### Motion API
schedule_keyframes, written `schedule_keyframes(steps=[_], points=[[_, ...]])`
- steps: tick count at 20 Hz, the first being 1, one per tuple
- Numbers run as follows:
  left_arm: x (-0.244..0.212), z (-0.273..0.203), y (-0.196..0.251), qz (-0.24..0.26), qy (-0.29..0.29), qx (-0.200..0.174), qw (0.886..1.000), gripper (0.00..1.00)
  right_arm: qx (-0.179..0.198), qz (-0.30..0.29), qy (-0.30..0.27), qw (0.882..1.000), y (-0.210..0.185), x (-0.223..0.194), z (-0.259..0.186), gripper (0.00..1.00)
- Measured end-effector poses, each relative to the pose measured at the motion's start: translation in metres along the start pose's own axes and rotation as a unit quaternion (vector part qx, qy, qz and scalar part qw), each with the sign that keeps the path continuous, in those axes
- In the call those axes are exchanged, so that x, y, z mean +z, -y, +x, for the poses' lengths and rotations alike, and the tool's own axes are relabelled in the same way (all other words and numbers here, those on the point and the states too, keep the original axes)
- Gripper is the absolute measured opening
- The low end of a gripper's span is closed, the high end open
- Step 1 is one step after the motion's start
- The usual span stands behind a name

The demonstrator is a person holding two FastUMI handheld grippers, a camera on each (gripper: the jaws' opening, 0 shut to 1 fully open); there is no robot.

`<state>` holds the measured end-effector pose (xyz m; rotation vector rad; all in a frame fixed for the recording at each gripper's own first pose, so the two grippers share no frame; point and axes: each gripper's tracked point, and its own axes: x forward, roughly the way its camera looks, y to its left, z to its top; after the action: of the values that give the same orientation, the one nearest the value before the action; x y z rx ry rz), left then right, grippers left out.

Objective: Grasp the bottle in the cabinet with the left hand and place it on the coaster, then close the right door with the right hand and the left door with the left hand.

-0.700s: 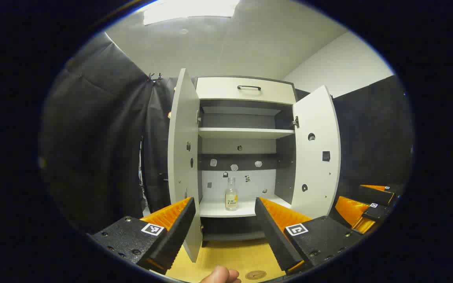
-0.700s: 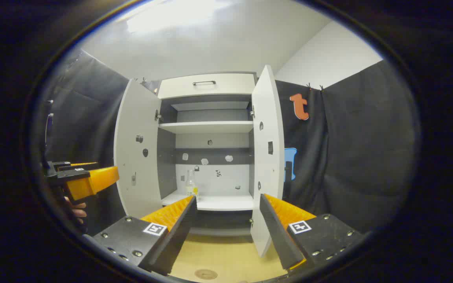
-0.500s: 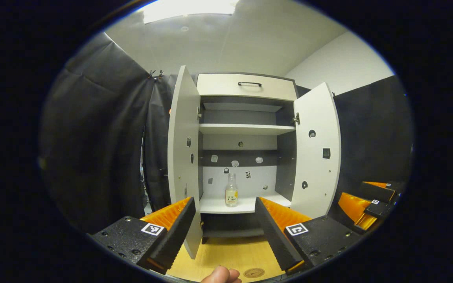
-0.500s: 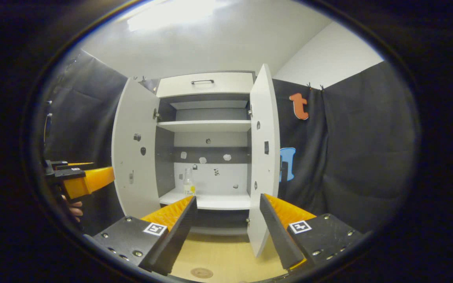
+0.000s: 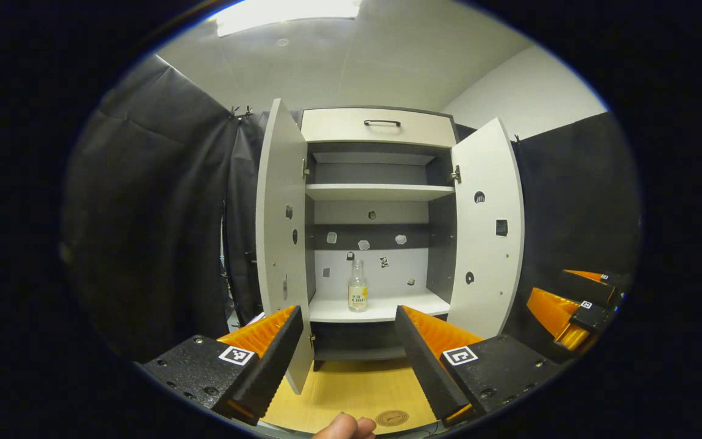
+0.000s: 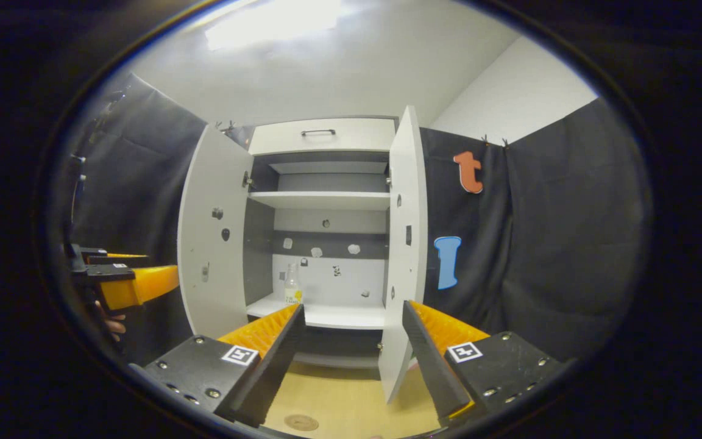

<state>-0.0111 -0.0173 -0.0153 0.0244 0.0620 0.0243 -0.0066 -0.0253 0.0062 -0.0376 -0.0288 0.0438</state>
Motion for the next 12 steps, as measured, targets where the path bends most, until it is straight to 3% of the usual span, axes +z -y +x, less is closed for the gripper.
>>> schedule_keyframes(steps=[6,12], points=[[-0.020,0.047,0.007,-0.003,-0.013,-0.012,1.000,0.96,0.009,0.023,0.004,1.000,-0.006,-0.006,0.028,0.97],[-0.045,0.158,0.011,-0.019,-0.016,-0.029,0.999,0.96,-0.009,0.029,0.011,0.999,-0.004,-0.014,0.082,0.97]])
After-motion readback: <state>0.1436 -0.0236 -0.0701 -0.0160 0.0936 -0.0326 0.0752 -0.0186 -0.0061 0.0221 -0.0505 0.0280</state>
